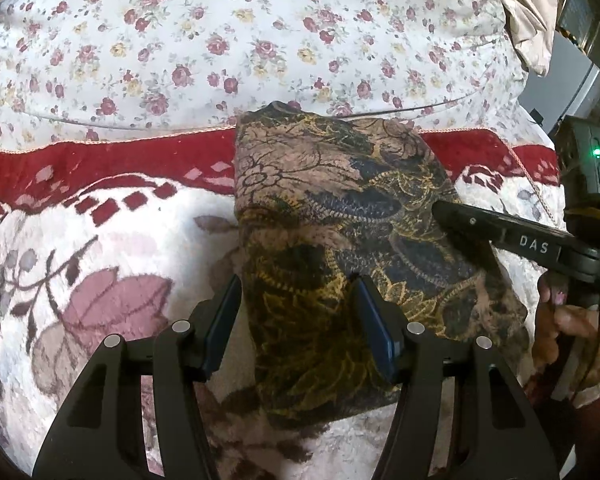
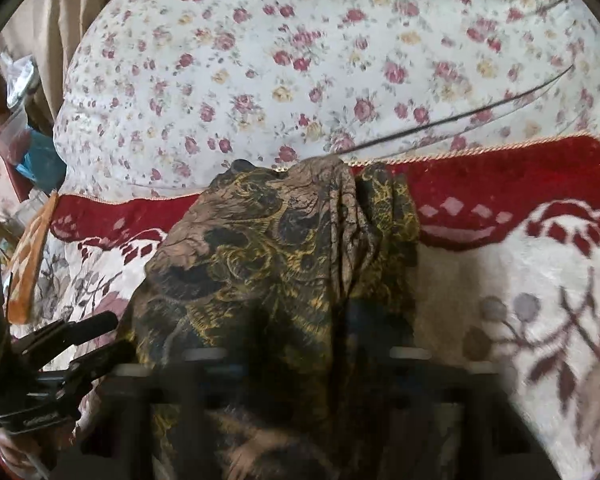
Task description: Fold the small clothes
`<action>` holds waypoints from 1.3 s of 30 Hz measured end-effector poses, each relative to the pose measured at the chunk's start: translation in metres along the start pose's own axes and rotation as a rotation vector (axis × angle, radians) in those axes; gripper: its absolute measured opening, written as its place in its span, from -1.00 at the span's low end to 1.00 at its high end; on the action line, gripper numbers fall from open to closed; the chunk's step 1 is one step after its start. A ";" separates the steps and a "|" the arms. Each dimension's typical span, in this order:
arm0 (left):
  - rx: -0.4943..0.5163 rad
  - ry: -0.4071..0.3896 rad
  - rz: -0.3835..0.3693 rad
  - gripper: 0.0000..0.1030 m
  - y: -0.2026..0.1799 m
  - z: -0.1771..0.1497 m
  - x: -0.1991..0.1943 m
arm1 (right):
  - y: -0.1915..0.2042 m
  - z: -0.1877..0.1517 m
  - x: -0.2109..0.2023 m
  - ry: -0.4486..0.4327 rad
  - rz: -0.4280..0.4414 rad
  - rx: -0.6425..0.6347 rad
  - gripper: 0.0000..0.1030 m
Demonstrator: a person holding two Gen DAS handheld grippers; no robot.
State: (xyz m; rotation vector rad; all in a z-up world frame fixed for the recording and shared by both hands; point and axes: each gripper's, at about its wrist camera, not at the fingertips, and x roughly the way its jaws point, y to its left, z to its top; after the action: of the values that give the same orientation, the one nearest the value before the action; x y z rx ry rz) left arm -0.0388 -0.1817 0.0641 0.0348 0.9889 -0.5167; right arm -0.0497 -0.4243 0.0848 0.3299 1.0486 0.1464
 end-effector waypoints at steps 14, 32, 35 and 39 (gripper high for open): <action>-0.164 0.003 -0.185 0.40 0.033 0.010 0.014 | -0.029 -0.012 -0.018 -0.058 -0.036 0.093 0.73; -0.212 0.080 -0.343 -0.18 0.039 0.023 0.041 | -0.028 -0.003 0.019 0.001 0.180 0.098 -0.23; -0.207 0.054 -0.365 -0.24 0.039 0.020 0.017 | -0.016 -0.002 0.000 -0.005 0.207 0.088 -0.28; -0.171 0.022 -0.360 -0.24 0.041 0.006 -0.031 | 0.010 -0.010 -0.024 -0.008 0.250 0.056 -0.28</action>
State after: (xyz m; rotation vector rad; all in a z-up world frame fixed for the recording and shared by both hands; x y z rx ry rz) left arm -0.0301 -0.1347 0.0836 -0.2957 1.0632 -0.7593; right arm -0.0693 -0.4191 0.1035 0.5121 1.0020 0.3396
